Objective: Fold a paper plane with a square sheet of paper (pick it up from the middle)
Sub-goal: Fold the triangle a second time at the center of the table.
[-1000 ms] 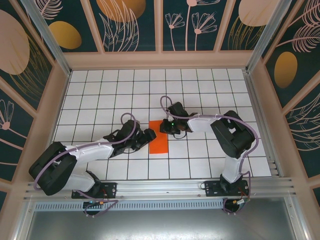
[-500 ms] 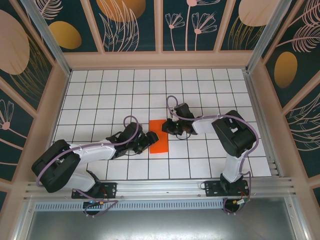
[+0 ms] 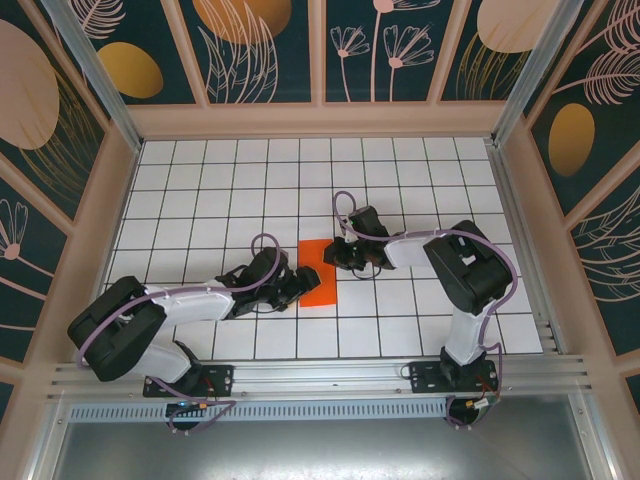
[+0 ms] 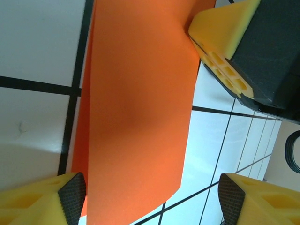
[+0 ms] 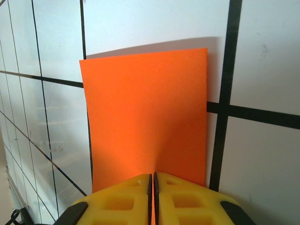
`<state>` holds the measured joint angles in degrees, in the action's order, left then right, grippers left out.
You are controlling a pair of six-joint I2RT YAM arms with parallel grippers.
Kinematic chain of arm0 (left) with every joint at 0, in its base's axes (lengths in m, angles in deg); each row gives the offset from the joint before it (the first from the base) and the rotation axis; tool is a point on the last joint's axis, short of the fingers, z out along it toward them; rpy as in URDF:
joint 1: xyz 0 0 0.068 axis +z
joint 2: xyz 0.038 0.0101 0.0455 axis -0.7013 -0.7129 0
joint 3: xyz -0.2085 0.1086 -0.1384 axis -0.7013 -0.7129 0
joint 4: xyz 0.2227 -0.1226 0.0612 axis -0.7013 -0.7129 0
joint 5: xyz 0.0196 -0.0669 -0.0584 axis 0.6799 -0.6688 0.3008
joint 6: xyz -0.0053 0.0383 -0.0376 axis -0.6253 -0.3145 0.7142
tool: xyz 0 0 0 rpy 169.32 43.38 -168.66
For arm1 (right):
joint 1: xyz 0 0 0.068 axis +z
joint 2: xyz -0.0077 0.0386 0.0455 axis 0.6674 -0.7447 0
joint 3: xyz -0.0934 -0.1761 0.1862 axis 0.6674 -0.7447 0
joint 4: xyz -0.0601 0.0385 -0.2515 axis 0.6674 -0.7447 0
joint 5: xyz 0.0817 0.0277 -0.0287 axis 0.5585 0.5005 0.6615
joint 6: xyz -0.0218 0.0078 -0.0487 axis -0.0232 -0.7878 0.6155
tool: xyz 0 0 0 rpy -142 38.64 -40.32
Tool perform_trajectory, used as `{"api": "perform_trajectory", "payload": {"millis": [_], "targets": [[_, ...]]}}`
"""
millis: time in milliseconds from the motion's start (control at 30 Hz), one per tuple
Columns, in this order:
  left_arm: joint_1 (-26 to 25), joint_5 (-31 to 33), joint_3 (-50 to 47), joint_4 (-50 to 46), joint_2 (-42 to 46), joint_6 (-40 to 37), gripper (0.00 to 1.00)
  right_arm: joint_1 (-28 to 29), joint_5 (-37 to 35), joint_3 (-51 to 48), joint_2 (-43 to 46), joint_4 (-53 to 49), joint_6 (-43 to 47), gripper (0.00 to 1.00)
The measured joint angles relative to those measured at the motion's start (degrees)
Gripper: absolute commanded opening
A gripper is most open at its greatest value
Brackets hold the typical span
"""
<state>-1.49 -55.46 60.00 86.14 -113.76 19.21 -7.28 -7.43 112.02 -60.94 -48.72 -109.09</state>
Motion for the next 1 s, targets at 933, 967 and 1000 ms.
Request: {"api": "perform_trajectory", "payload": {"millis": [933, 967, 1000], "targets": [[-0.07, -0.13, 0.74, 1.46, -4.09, -0.07, 0.39, 3.10, 3.54, -9.38, 9.38, -3.26, 0.52, 0.00], [-0.09, -0.15, 0.74, 1.57, -4.09, -0.20, 0.39, 3.26, 3.50, -9.35, 8.70, -3.52, 0.52, 0.00], [-0.09, -0.15, 0.74, 1.70, -4.09, -0.28, 0.39, 3.28, 3.58, -9.27, 8.20, -3.54, 0.57, 0.00]]}}
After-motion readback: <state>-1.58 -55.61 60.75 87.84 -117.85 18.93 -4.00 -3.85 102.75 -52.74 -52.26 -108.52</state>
